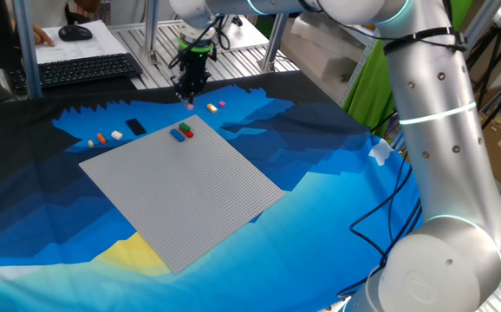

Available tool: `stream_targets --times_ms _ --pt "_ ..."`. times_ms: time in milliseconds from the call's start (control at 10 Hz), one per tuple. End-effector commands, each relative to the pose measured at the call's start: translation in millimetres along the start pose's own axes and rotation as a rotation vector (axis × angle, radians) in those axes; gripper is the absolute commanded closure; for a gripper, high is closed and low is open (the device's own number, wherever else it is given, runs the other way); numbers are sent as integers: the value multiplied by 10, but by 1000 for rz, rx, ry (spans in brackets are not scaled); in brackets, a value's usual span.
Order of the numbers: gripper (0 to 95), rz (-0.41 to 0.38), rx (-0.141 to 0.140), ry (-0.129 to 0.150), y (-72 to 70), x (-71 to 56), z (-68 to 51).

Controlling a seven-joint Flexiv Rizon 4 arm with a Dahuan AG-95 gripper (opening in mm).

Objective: Stack small Lego blocks randomly, one at a time

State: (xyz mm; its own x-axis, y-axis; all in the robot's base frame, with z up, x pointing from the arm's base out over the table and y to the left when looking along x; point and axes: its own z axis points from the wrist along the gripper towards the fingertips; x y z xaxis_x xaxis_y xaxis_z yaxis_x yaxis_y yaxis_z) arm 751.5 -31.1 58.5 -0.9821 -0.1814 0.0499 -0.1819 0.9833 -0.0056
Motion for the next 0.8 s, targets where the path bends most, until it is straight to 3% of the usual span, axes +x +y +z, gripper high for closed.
stream_targets --times_ms 100,400,800 --pt "950 21 6 7 149 49 -2" --pt "950 36 5 15 288 139 46" --pt "950 85 7 -2 504 270 208"
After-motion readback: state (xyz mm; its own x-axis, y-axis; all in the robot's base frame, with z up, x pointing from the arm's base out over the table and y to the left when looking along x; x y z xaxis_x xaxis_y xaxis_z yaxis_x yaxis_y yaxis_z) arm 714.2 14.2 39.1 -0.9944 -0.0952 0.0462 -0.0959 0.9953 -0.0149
